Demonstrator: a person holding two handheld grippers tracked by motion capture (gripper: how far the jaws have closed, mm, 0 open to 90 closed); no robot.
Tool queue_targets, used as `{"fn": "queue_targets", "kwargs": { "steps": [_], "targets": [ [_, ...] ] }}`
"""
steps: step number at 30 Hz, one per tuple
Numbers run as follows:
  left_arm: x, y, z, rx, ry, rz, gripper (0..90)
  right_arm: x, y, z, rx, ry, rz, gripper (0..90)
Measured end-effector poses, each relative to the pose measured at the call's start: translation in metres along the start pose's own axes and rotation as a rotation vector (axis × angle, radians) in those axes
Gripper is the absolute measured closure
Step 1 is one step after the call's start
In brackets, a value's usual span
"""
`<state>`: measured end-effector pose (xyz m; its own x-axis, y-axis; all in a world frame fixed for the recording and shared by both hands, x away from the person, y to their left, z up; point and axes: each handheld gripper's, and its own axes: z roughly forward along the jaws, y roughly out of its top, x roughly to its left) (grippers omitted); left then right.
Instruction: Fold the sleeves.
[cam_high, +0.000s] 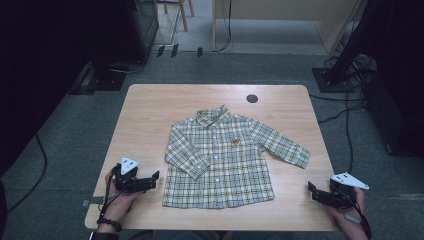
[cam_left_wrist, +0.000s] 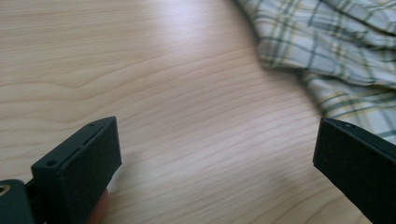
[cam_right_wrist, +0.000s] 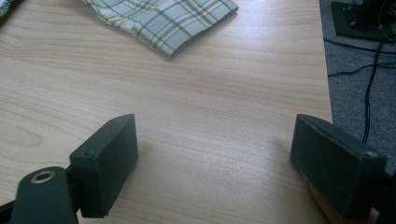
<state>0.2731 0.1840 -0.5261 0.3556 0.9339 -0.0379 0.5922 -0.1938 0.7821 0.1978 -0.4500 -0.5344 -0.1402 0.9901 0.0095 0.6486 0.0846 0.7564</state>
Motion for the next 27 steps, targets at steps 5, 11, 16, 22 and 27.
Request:
{"fn": "queue_targets", "kwargs": {
  "steps": [5, 11, 16, 22, 27],
  "targets": [
    [0.017, -0.006, -0.008, 0.018, 0.086, 0.002, 1.3, 0.0, 0.0, 0.0, -0.001, -0.001, 0.0, 15.2],
    [0.036, -0.014, -0.019, 0.015, 0.107, -0.065, 1.3, 0.0, 0.0, 0.0, 0.001, -0.004, 0.004, 15.2],
    [0.046, -0.019, -0.024, 0.058, 0.133, -0.025, 1.3, 0.0, 0.0, 0.0, 0.0, -0.015, 0.012, 15.2],
    [0.06, -0.025, -0.032, 0.055, 0.133, -0.076, 1.3, -0.001, 0.0, 0.0, 0.0, -0.015, 0.015, 15.2],
    [0.074, -0.03, -0.039, 0.048, 0.159, -0.137, 1.4, -0.001, 0.0, 0.0, 0.001, -0.012, 0.02, 15.2]
  ]
}}
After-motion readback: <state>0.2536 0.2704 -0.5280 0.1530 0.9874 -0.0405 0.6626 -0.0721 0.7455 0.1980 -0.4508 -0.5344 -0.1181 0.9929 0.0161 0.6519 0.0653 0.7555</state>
